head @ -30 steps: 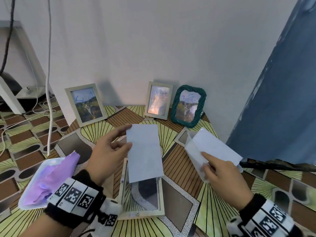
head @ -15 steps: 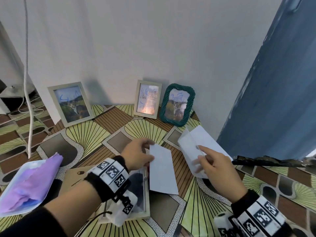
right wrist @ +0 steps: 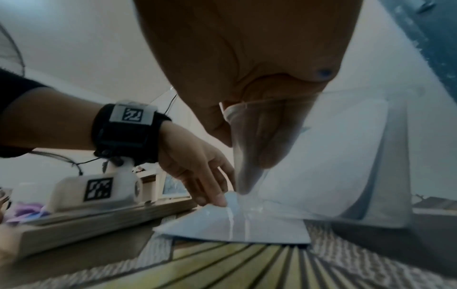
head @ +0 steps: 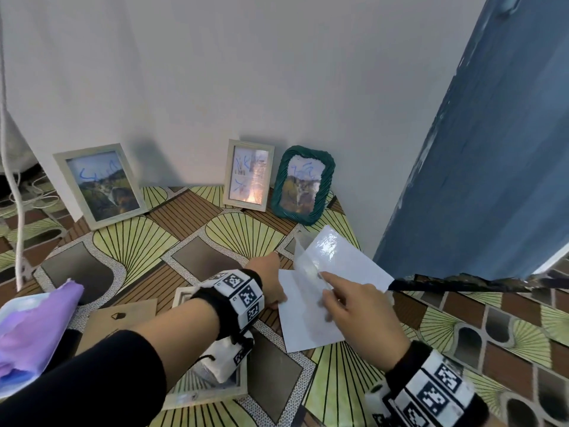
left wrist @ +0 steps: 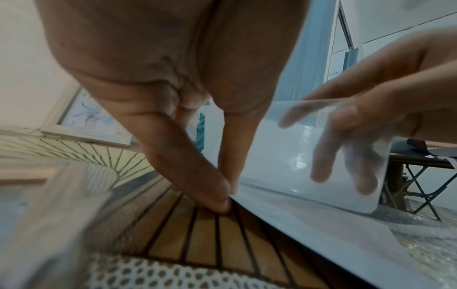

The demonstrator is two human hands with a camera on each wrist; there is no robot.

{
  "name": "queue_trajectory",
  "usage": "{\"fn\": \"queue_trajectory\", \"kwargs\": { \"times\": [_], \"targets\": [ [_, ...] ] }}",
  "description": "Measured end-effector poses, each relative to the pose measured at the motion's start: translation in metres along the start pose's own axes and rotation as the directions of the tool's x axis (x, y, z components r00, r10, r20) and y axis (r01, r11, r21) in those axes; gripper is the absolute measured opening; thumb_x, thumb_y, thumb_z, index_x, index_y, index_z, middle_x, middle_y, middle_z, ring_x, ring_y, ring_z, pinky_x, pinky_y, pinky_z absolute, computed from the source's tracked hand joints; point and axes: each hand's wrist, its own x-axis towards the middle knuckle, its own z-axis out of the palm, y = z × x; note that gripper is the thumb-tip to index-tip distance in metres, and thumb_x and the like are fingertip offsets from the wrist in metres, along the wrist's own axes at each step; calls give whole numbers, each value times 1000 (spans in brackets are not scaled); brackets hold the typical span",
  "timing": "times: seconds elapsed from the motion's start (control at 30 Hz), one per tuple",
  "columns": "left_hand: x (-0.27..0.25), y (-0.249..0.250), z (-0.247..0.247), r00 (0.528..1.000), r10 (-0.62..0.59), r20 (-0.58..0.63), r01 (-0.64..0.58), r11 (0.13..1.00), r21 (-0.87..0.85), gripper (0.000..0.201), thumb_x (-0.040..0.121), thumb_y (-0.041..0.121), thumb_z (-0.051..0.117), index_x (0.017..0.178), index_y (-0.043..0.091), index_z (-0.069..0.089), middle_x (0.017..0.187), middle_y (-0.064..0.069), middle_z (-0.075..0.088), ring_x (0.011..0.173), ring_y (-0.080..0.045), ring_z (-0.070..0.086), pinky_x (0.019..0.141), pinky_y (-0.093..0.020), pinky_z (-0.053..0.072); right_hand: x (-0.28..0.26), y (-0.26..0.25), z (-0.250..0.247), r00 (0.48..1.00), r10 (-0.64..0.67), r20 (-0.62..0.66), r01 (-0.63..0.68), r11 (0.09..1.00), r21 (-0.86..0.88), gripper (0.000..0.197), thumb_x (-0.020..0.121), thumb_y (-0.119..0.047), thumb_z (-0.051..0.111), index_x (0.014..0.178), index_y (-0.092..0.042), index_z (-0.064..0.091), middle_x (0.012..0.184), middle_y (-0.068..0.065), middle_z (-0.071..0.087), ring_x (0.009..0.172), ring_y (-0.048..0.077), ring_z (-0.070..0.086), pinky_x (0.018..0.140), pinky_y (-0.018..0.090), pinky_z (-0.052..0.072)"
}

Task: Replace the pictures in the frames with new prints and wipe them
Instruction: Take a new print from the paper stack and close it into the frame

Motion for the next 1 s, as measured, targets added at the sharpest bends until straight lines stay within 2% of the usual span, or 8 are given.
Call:
{"fn": "queue_trajectory", "kwargs": {
  "times": [0.13,0.3,0.47,0.57,0.67,0.77,0.83,1.0],
  "targets": [
    [1,0,-1,1000,-10,9,10,1000,30,50,81,20,79,119,12,48,112,-8,63,97,-26,67,82,-40,60,-6,-4,9,993,-95,77,111,961,-253,40,102,-38,32,140,-32,41,86,-2,68,80,22,62,67,38,47],
    [-3,-2,-9,999,15,36,-14,999,-37,31,93,22,65,119,13,51,114,-7,62,72,-20,72,61,-28,60,-11,-6,14,983,-127,137,168,919,-357,41,103,-37,29,143,-29,32,85,-1,65,78,25,61,61,36,36],
    [-10,-3,-18,983,111,-144,-139,970,-202,47,100,34,50,143,19,39,119,-10,63,98,-28,67,89,-41,56,-11,-5,12,978,-137,156,181,929,-321,38,102,-38,29,140,-31,33,86,-1,66,78,24,61,64,37,44],
    [-11,1,-14,960,180,-216,-248,904,-349,61,101,36,48,155,23,22,151,-6,42,134,-22,44,103,-29,38,-11,-5,9,975,-137,175,179,952,-248,36,102,-40,31,137,-33,37,92,-4,68,82,21,63,69,37,50],
    [-7,7,-6,960,191,-205,-273,800,-534,66,102,32,48,157,26,12,160,4,24,142,-16,31,109,-32,36,-11,-6,7,973,-135,185,165,974,-156,39,101,-44,37,137,-31,39,98,-5,69,90,21,65,76,39,52],
    [-2,10,2,980,166,-111,-198,725,-659,65,101,16,46,156,29,14,140,7,49,115,-17,56,87,-35,53,-11,-7,4,970,-156,187,173,982,-79,34,99,-44,41,126,-24,49,92,-5,68,85,20,63,74,40,52],
    [2,9,7,987,155,-38,-136,685,-716,66,100,9,46,156,29,16,141,-1,50,119,-25,55,87,-41,52,-13,-6,1,973,-157,172,159,987,-3,35,99,-44,43,120,-19,56,93,-6,69,86,13,64,77,39,52],
    [5,3,13,986,165,-29,-124,603,-788,65,101,12,51,155,28,18,143,3,52,106,-11,59,68,-28,48,-16,2,-16,993,-107,-42,113,977,182,31,96,-39,56,120,-25,69,94,-16,71,85,-2,64,73,12,50]
  ]
}}
